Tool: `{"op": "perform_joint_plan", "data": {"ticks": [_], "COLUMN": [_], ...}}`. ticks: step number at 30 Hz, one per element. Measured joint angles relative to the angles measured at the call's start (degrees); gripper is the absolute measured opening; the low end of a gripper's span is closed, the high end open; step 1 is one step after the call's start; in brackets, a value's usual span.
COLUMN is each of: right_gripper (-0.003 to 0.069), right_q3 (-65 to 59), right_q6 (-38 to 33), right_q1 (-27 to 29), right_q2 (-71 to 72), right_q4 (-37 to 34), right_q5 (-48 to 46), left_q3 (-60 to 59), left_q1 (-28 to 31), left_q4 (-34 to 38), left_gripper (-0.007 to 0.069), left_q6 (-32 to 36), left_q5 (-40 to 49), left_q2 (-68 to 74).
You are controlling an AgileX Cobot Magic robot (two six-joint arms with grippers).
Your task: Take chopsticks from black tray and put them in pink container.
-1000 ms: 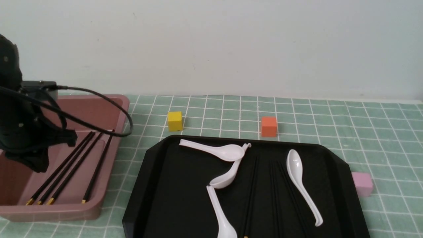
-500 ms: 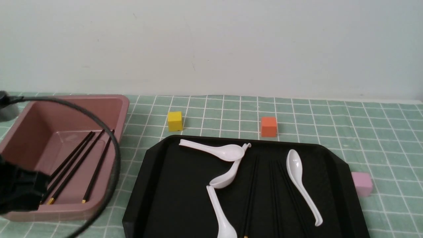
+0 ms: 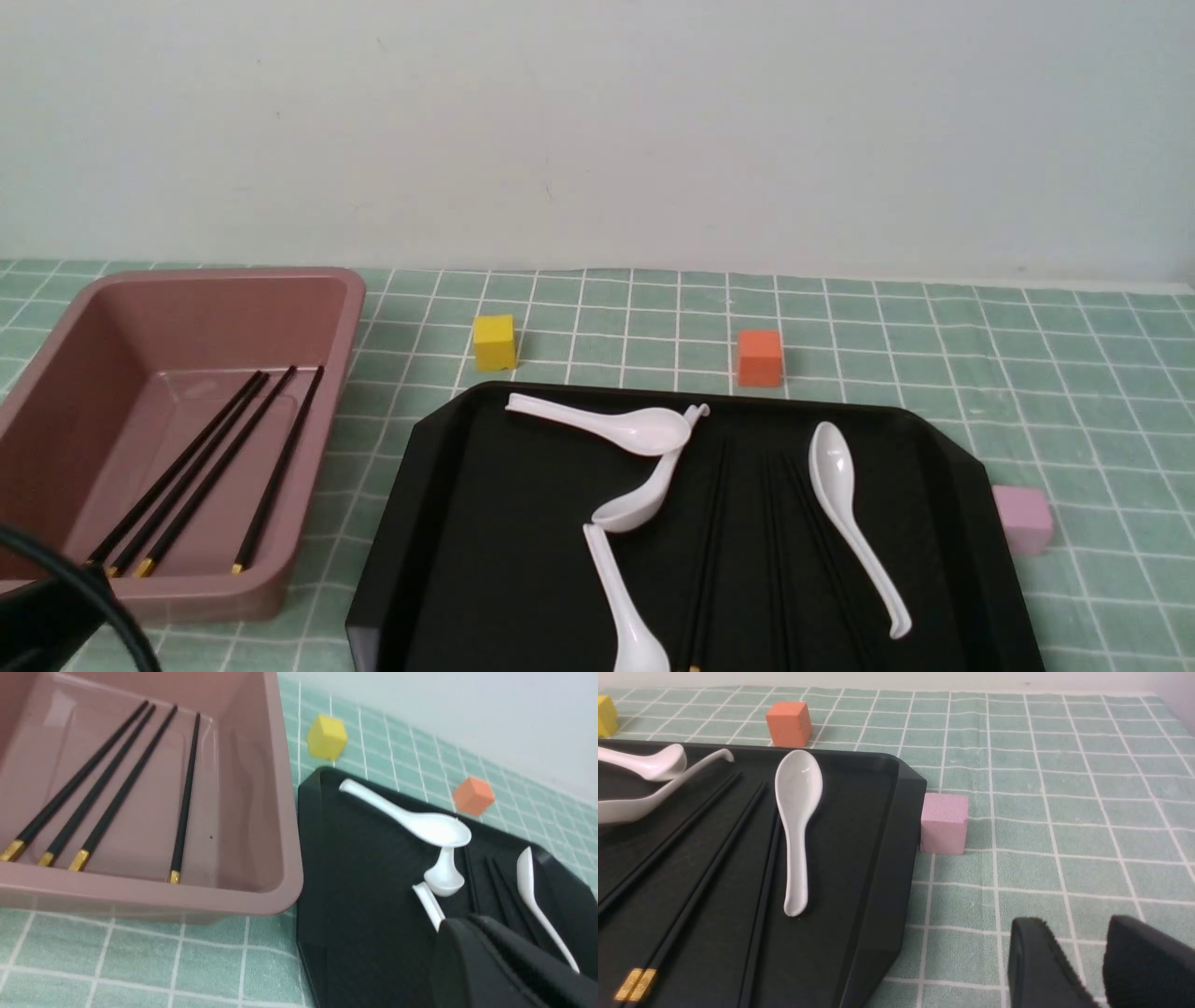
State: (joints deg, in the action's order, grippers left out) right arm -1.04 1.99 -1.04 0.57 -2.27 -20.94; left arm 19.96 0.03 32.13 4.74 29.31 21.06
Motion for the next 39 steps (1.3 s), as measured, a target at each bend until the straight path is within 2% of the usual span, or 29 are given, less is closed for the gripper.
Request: {"op": "perform_joint_plan", "data": {"ticks": [5, 18, 21, 27, 32, 39], "right_gripper": [0.0240, 0.0240, 0.0240, 0.0240, 0.0240, 0.0240], "right_q3": [0.00, 0.00, 0.00, 0.00, 0.00, 0.00], "right_q6": [0.00, 0.00, 0.00, 0.00, 0.00, 0.00], "right_q1": [0.00, 0.00, 0.00, 0.00, 0.00, 0.00], "right_q2": [0.00, 0.00, 0.00, 0.00, 0.00, 0.00], "right_q4": [0.00, 0.00, 0.00, 0.00, 0.00, 0.00], "right_q5": [0.00, 0.00, 0.00, 0.00, 0.00, 0.00], "left_q3": [-1.18, -1.85, -5.26, -14.67, -20.66, -21.55], "left_q1": [0.00, 0.00, 0.00, 0.00, 0.00, 0.00], "left_q4": [0.12, -6.51, -9.61, -19.59, -28.10, -29.81], "left_gripper": [-0.0013, -0.0013, -0.0013, -0.0012, -0.0009, -0.0006], "left_q6": [0.00, 0.06, -0.27, -9.77, -18.39, -21.03], "left_q5": [-0.13, -4.47, -7.20, -12.94, -13.34, -8.58], "left_q2": [-1.17, -1.23, -4.06, -13.20, -19.98, -21.72]}}
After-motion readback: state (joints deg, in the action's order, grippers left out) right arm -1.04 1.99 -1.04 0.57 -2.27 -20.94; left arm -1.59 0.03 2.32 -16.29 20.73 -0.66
